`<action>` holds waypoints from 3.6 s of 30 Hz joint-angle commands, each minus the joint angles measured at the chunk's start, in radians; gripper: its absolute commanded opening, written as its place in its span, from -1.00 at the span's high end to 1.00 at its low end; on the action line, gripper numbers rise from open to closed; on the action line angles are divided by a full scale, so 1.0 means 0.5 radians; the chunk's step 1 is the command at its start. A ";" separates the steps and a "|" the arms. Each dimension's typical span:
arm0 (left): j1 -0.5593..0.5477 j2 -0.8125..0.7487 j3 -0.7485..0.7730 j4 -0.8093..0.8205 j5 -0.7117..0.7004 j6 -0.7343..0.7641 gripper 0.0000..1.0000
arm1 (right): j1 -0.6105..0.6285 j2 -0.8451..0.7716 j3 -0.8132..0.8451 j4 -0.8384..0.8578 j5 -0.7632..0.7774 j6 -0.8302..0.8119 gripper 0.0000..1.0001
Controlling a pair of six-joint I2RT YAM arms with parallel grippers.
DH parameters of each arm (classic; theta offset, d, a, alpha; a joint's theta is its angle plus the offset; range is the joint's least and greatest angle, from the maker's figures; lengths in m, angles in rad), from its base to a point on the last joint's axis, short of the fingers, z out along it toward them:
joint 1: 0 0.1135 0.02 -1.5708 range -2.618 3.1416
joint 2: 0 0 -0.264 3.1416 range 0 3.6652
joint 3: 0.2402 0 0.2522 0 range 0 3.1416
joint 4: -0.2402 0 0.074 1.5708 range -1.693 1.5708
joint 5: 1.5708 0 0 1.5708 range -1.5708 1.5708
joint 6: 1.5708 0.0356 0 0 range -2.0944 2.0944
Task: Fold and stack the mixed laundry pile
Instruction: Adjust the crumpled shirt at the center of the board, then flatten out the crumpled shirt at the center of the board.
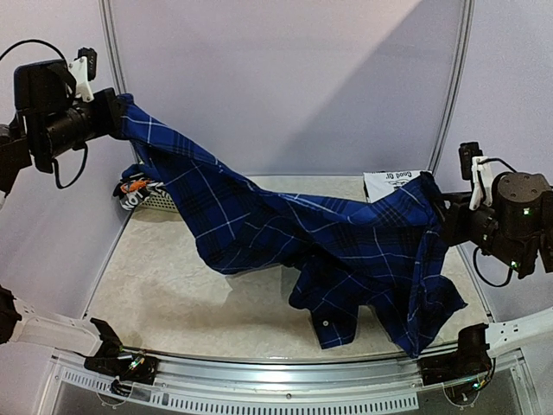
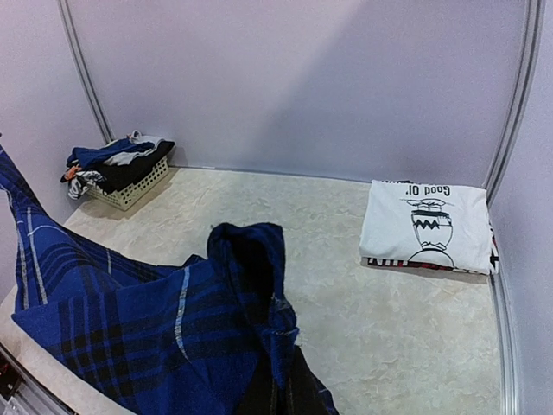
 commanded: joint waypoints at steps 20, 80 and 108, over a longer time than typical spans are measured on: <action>-0.030 0.538 -1.331 0.641 0.453 -0.158 1.00 | -0.750 0.538 -1.249 1.073 -1.216 0.418 0.63; 0.020 -0.065 -0.484 0.184 -0.060 0.199 1.00 | -1.241 0.637 0.198 0.433 -1.957 -0.269 1.00; 0.020 0.157 1.160 0.663 0.690 1.147 1.00 | -1.241 0.593 1.202 0.361 -1.854 -0.146 1.00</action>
